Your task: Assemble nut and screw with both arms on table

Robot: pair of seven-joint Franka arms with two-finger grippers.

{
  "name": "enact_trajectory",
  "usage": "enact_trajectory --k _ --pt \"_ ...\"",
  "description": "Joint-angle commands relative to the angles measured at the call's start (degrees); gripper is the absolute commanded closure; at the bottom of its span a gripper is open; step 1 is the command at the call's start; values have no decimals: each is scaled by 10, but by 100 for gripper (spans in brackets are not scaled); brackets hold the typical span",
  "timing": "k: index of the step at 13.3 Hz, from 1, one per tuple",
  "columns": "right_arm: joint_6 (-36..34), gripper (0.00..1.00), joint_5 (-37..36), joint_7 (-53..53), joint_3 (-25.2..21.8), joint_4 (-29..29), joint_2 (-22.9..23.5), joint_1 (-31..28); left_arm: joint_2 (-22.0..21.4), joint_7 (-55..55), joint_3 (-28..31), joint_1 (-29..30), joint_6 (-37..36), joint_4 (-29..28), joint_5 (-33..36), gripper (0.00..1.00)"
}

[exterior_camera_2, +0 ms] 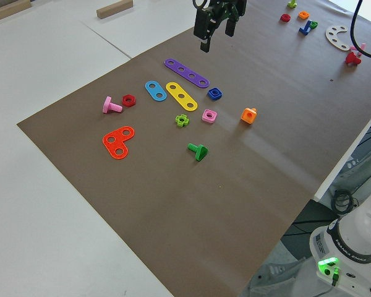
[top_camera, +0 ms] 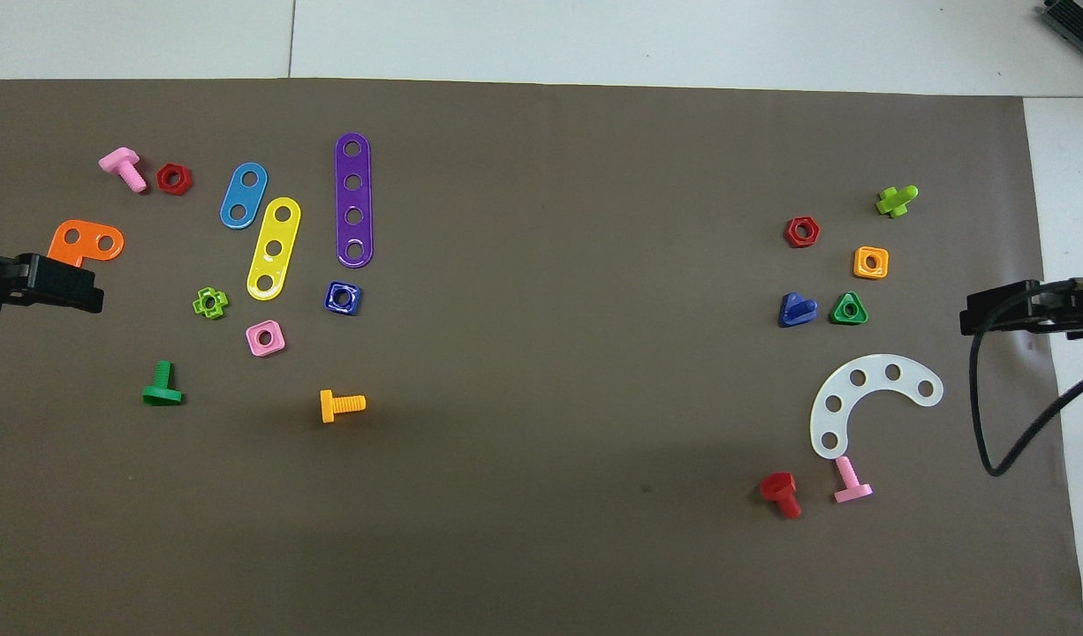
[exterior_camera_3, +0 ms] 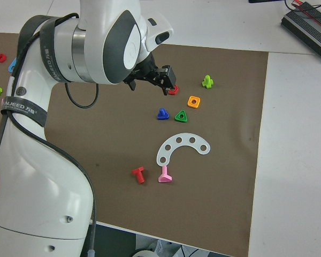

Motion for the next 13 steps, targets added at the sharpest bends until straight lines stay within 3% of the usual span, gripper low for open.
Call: enact_trajectory --k 1,4,7,13 --pt "6 0 8 6 -1 -13 -11 -1 -19 -6 -2 2 2 -19 6 0" --pt "4 0 8 7 -1 -14 -11 -2 -19 -6 -2 2 2 -19 6 0" --pt "48 0 8 4 -1 -61 -26 -1 -18 -6 -2 2 2 -19 6 0" --pt "195 0 23 15 0 -70 91 24 -18 -6 -2 2 2 -19 6 0"
